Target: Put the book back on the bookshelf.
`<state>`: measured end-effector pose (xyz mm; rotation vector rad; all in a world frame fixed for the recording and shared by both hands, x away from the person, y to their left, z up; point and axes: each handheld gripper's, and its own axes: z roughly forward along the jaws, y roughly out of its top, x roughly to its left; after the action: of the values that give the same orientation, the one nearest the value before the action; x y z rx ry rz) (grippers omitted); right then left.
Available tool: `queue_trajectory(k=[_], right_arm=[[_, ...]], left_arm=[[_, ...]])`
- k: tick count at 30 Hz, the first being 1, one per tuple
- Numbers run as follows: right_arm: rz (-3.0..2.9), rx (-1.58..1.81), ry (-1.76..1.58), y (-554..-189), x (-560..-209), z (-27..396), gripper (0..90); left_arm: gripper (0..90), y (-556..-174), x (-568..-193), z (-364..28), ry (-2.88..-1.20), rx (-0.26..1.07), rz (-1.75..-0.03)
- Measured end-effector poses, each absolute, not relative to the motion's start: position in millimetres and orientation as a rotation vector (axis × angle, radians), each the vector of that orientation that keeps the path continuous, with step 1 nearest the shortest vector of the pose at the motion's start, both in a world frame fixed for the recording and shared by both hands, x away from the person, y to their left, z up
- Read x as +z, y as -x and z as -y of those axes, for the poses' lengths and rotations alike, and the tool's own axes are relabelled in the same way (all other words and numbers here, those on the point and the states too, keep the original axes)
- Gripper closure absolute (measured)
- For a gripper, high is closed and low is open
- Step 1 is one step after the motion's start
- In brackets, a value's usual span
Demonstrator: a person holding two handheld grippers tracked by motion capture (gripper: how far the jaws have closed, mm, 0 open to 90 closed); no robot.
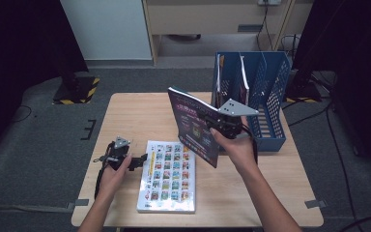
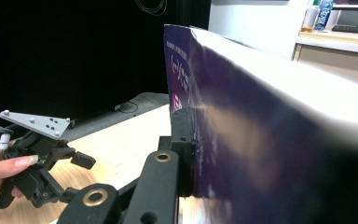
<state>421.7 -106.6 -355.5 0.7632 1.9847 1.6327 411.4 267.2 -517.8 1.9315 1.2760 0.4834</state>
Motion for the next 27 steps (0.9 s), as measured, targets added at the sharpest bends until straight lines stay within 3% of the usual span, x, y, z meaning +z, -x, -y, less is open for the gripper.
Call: queue_trajectory(k=[27], right_arm=[[-1.972,1.641,-0.760,-406.8,-355.0,121.4,83.9]], left_arm=[[6.1,-414.1,-522.6,-282.3,-1.940,0.553,-1.334]])
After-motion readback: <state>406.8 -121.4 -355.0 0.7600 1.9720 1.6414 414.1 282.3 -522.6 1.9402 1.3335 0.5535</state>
